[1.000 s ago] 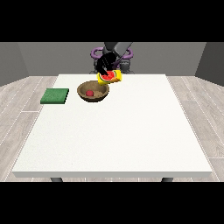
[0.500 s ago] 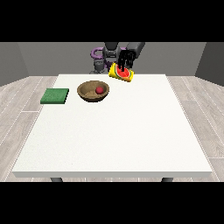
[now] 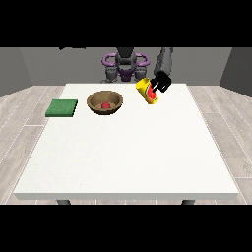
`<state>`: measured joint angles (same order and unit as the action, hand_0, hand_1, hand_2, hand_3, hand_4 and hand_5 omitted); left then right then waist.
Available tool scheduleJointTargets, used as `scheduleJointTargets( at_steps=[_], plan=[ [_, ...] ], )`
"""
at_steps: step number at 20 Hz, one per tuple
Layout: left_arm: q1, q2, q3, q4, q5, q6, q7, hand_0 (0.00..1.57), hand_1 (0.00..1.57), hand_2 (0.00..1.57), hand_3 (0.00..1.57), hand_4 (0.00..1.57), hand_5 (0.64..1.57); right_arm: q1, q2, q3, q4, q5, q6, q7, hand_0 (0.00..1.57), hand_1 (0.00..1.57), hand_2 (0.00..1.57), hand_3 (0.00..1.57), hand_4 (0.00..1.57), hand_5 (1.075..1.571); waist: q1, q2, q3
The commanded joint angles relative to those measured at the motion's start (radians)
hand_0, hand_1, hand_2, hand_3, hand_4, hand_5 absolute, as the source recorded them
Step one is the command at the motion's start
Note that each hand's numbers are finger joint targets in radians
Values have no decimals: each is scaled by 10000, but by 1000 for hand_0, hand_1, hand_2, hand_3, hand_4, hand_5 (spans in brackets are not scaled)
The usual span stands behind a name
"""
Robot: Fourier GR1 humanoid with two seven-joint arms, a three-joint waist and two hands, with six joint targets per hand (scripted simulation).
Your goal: Pick the cup and pour the ball into the bowl, then pick the bowl and place it on the pad
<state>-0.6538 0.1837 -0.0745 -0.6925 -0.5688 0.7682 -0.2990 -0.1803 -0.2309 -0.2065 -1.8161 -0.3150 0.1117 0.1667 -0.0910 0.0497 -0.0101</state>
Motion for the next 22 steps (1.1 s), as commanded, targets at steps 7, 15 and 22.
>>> scheduleJointTargets(
  at_steps=[7,15,22],
  plan=[
    [327,-1488,2851,-2465,6395,-5080,-2599,646,646,210,0,341,1566,-89,375,25,-265,234,-693,154,0,0,0,0,518,1564,1328,746,-52],
    [-222,993,4306,-1365,8306,-9194,-3613,0,0,0,0,0,1551,-516,1071,1319,-1498,1933,-1778,-1,0,0,0,0,498,1567,1098,2647,82],
    [-1569,3125,4401,-1569,8516,-10111,-1382,0,0,0,0,0,1515,-302,1836,1440,850,2133,-1928,-1126,0,0,0,0,477,1570,1577,2642,111]
  ],
)
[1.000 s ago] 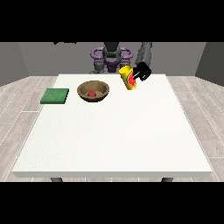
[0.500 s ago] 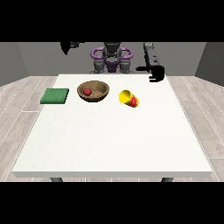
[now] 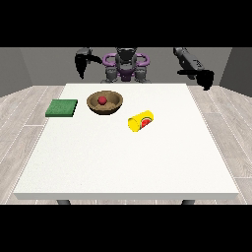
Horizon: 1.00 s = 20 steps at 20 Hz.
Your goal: Pick the cup and pour the ball into the bowl, then pick the bowl and place it on the pad
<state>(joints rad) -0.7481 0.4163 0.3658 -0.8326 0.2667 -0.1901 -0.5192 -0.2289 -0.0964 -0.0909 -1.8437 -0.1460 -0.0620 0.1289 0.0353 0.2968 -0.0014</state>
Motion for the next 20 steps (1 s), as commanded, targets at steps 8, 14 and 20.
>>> scheduleJointTargets(
  at_steps=[8,14,20],
  plan=[
    [-1909,2554,115,-516,159,-667,2426,0,0,0,0,0,1523,-719,343,-772,4127,-584,749,-2571,0,0,0,0,386,1570,-90,594,27],
    [-1823,2969,268,-900,378,-827,2731,0,0,0,0,0,1548,-1026,-176,-1526,6587,-1064,1762,-3917,0,0,0,0,277,1571,-45,554,26],
    [-2456,3041,235,-1155,797,-755,3847,0,0,0,0,0,1536,-2320,-111,-1771,8382,-1164,1354,-3581,0,0,0,0,374,1570,140,128,23]
  ],
)
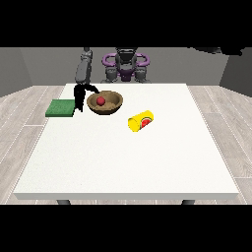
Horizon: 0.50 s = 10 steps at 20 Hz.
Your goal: Pick the cup and pour the ball into the bowl, then pick the bowl and place it on the pad
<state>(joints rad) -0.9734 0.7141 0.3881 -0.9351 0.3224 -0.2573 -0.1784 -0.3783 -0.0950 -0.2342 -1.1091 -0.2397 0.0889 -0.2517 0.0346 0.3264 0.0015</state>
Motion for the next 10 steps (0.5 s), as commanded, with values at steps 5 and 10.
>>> scheduleJointTargets(
  at_steps=[5,10],
  plan=[
    [-279,305,-25,-422,404,-207,890,0,0,0,0,0,1536,-1403,-441,-735,2454,-395,39,-310,0,0,0,0,403,1571,241,-46,-4],
    [-938,468,95,-1025,575,106,897,0,0,0,0,0,1531,-1842,-341,-882,3360,-225,39,-1833,0,0,0,0,338,1569,513,909,4]
  ],
)
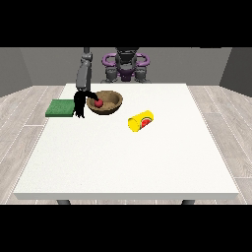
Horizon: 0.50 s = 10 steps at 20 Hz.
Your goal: Pick the cup and pour the ball into the bowl, then pick the bowl and place it on the pad
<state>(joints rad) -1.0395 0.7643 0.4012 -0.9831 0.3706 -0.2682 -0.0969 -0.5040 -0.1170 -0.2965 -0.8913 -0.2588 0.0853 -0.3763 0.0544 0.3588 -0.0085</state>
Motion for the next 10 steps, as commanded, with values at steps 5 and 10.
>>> scheduleJointTargets(
  at_steps=[5,10],
  plan=[
    [-595,571,188,-196,352,-152,467,0,0,0,0,0,1530,-556,-171,-105,1246,33,239,-615,0,0,0,0,294,1566,229,725,99],
    [-766,-13,-198,-172,225,135,513,0,0,0,0,0,1542,-981,940,523,942,624,-1403,34,0,0,0,0,433,1570,474,244,87]
  ],
)
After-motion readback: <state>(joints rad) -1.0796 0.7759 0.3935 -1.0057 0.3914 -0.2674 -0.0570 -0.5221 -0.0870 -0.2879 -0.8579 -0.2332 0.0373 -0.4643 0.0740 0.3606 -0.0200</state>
